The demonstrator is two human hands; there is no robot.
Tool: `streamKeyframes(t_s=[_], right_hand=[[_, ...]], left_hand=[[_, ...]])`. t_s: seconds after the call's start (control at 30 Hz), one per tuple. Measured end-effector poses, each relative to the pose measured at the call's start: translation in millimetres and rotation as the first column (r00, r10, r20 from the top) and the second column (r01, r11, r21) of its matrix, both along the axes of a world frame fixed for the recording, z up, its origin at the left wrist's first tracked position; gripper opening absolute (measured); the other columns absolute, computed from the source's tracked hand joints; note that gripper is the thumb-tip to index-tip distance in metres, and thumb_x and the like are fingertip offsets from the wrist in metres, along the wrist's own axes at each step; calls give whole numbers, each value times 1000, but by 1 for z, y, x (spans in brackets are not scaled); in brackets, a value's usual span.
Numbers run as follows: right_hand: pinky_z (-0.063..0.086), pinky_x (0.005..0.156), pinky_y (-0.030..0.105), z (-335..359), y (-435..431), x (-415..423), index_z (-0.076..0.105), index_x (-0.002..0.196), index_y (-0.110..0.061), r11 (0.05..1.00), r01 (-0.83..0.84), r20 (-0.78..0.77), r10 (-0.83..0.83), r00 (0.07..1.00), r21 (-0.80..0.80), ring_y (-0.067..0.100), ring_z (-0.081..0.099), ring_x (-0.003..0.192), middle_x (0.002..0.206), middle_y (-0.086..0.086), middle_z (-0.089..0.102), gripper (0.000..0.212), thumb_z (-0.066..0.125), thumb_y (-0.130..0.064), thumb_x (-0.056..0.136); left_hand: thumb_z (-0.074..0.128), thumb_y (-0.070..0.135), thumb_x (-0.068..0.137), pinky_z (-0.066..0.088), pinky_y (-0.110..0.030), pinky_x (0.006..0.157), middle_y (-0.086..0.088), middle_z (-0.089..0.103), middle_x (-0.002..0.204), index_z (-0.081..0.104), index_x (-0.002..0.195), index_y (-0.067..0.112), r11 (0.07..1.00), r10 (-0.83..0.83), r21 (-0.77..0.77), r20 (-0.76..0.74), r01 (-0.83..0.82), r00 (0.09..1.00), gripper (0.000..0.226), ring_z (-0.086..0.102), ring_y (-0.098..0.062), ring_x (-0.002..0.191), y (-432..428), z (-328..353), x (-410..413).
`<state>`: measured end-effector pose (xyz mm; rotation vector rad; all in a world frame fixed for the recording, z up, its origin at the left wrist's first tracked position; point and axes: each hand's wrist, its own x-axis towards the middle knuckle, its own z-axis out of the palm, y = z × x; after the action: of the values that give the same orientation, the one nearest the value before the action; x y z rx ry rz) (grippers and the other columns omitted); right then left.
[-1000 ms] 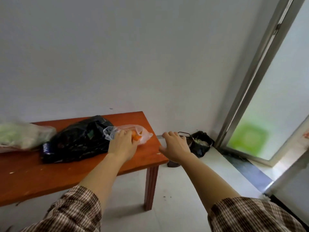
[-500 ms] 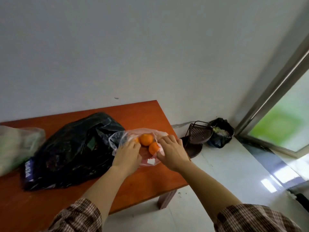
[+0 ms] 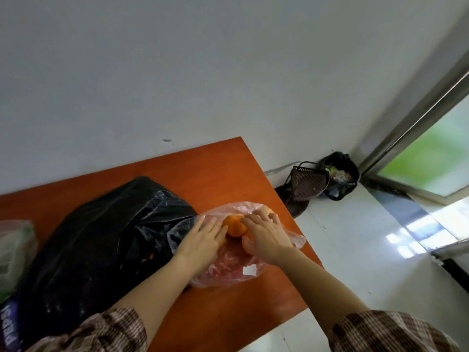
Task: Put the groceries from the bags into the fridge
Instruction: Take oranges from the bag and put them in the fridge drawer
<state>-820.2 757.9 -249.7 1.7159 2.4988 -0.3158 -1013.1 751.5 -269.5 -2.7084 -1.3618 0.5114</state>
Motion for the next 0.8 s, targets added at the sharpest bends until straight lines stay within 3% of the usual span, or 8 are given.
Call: streamKeyframes(t_s=[0.07,0.33,0.63,0.8], right_hand=[[18,108,44,-5,10,-5,43,139,-19,999,27,16,-26,1000,-34,24,25,139,149,0,39,50,45,-35,91],[16,112,50,-31,31,-27,34,143,-21,972,179,42,-175,984,-151,26,20,143,153,2,34,66,57,-40,85],[16,111,49,-41,37,-36,29,147,-23,946,289,55,-284,957,-145,27,23,139,151,0,36,78,65,-36,79],[19,105,49,-28,39,-37,38,139,-25,937,310,31,-310,950,-160,27,27,131,141,-3,44,76,69,-40,71]], left_hand=[[37,25,98,6,-46,118,-14,16,158,13,151,5,999,15,-35,-14,-16,1000,62,15,-30,145,12,-1,-6],[58,31,90,31,-39,107,-15,33,146,10,151,9,992,-25,-119,50,31,998,81,39,-32,130,40,-17,-12],[62,16,87,37,-38,104,-15,39,140,25,143,4,983,21,-183,28,-16,999,68,43,-30,127,48,-21,-3],[70,25,82,38,-39,99,-13,42,134,31,136,6,955,122,-278,57,-102,991,69,43,-30,123,51,-13,-2]])
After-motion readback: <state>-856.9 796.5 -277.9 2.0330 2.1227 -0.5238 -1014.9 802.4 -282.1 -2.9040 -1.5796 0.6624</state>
